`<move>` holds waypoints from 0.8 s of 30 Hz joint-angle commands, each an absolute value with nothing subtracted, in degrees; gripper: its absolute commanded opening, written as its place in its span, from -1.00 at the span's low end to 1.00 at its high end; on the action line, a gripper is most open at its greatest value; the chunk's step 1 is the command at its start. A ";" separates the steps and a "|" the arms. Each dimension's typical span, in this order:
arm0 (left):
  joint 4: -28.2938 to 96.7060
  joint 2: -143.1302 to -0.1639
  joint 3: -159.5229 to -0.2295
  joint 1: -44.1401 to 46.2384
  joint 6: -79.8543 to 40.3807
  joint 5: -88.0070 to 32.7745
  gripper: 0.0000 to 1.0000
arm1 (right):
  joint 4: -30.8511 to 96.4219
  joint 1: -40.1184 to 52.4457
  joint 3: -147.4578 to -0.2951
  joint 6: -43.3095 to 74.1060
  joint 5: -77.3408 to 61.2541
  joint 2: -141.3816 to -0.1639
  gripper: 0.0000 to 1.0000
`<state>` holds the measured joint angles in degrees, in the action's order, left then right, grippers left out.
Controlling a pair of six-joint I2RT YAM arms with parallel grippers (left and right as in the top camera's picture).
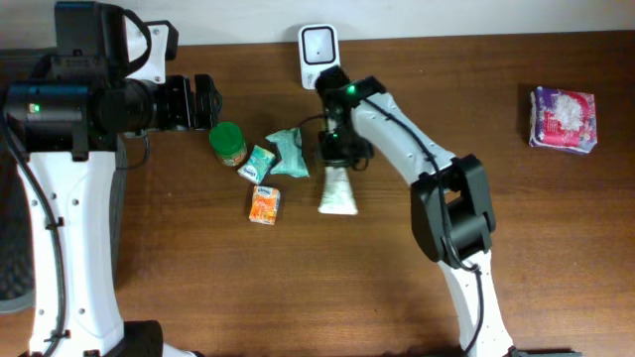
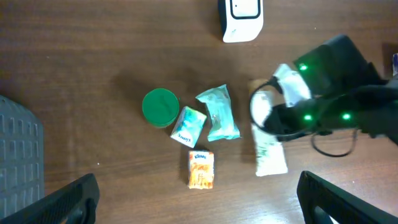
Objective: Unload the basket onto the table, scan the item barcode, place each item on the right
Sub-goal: 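Reach the right gripper to the white tube and grasp it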
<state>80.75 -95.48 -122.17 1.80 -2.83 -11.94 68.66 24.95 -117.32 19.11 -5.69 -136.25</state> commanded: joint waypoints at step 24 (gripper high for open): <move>80.62 -95.57 -122.43 1.69 -3.20 -12.16 0.98 | 68.99 34.83 -113.78 33.08 29.50 -136.40 0.33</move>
<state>80.73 -95.48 -122.17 1.80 -2.85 -11.94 69.36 34.04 -114.19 32.14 27.57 -136.75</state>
